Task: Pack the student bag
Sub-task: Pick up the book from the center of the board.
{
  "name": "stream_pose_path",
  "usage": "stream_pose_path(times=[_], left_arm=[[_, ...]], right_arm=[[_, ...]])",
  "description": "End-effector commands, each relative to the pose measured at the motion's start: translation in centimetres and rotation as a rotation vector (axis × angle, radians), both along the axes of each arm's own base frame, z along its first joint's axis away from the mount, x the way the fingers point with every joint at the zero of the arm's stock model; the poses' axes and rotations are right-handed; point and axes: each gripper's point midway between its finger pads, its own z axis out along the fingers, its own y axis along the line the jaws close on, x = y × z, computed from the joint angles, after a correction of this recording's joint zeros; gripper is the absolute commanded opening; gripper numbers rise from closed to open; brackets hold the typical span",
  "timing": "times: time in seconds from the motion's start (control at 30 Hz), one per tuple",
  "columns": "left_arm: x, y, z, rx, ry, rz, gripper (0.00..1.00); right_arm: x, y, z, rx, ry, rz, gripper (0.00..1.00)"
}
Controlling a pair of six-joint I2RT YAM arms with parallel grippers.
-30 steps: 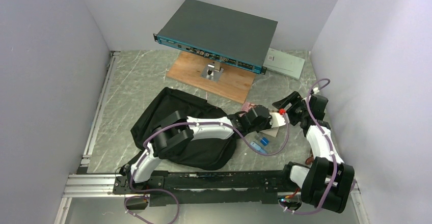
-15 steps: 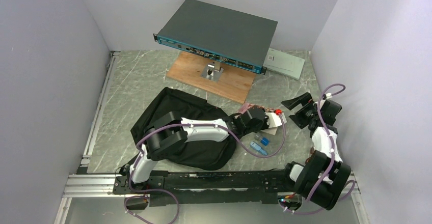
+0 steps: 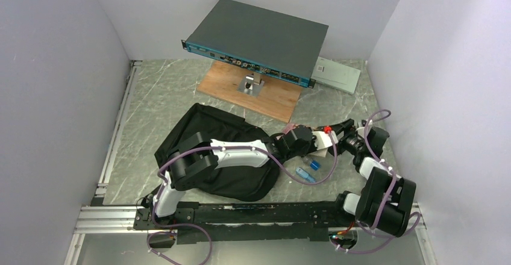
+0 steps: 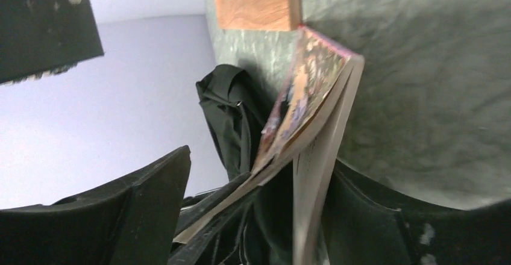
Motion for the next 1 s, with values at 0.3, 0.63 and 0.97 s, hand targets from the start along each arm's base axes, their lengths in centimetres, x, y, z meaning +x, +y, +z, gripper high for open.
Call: stream_pose_path(times=[0.3,0.63,0.97], left_arm=[[-4.1,3.2,7.4,-0.135,0.323,-0.006,0.77],[-8.0,14.5,2.2,0.037,0.645,0.278,0.95],[-8.7,17.8,-1.4,0.179,0.571,0.407,0.86]], right_arm=[[0.8,0.6,3.5,-0.129,-0.090,0.017,0.31],[0.4,1.2,6.1,-0.595,-0.167,0.049,0.00],[-2.4,3.1,7.7,-0.772,-0.214,0.117,0.00]])
